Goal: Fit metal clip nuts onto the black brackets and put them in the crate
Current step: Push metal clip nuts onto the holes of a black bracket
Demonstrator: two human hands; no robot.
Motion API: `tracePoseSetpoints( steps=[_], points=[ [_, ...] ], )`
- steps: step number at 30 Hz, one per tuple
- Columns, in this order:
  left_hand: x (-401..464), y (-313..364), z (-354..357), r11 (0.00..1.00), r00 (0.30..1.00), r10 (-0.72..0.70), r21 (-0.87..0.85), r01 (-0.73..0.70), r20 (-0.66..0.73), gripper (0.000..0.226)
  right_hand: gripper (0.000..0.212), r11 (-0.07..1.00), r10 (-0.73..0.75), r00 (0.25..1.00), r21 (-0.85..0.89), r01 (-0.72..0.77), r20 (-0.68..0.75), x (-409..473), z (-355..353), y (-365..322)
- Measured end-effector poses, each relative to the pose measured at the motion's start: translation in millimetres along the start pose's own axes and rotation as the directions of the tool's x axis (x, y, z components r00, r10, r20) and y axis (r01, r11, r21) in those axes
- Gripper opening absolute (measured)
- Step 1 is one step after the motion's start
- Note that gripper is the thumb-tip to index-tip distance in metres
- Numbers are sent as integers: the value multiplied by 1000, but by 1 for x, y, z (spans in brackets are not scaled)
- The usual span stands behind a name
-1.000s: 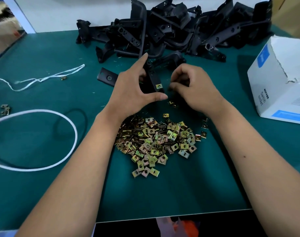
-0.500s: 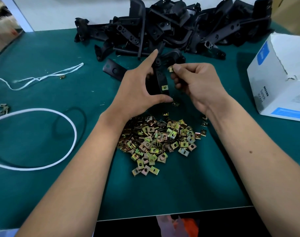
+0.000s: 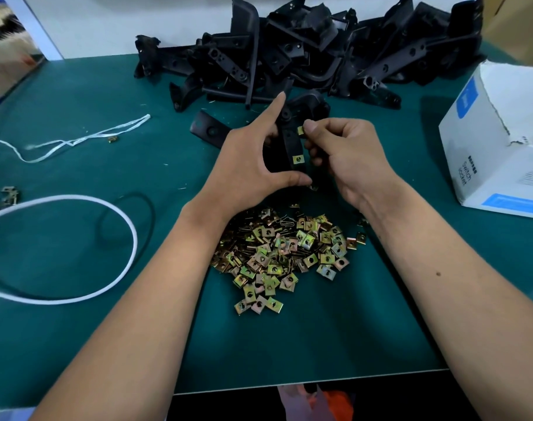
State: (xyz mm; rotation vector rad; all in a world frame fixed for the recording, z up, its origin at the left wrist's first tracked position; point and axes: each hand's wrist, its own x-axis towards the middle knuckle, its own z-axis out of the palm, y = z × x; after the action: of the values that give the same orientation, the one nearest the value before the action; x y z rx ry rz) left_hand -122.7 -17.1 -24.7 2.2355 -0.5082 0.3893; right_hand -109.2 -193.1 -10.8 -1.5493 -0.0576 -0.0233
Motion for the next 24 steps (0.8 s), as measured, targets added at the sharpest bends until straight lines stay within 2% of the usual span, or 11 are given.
tracePoseSetpoints(
  steps=[4, 11, 17, 24],
  points=[
    [0, 1, 3, 1000, 1000, 4, -11, -4, -8, 123, 25, 998, -27, 1000, -56, 27, -8, 0, -1, 2],
    [0, 6, 5, 999, 1000, -11, -38, 11, 11, 122, 28, 997, 57, 998, 53, -58, 23, 2, -5, 0],
    [0, 13, 3, 1000, 999, -24, -19, 25, 39, 124, 25, 994, -26, 1000, -105, 26, -3, 0, -7, -3],
    [2, 16, 7, 998, 998, -56, 29, 55, 29, 126, 28, 999, -26, 1000, -41, 26, 9, -4, -1, -2]
  ],
)
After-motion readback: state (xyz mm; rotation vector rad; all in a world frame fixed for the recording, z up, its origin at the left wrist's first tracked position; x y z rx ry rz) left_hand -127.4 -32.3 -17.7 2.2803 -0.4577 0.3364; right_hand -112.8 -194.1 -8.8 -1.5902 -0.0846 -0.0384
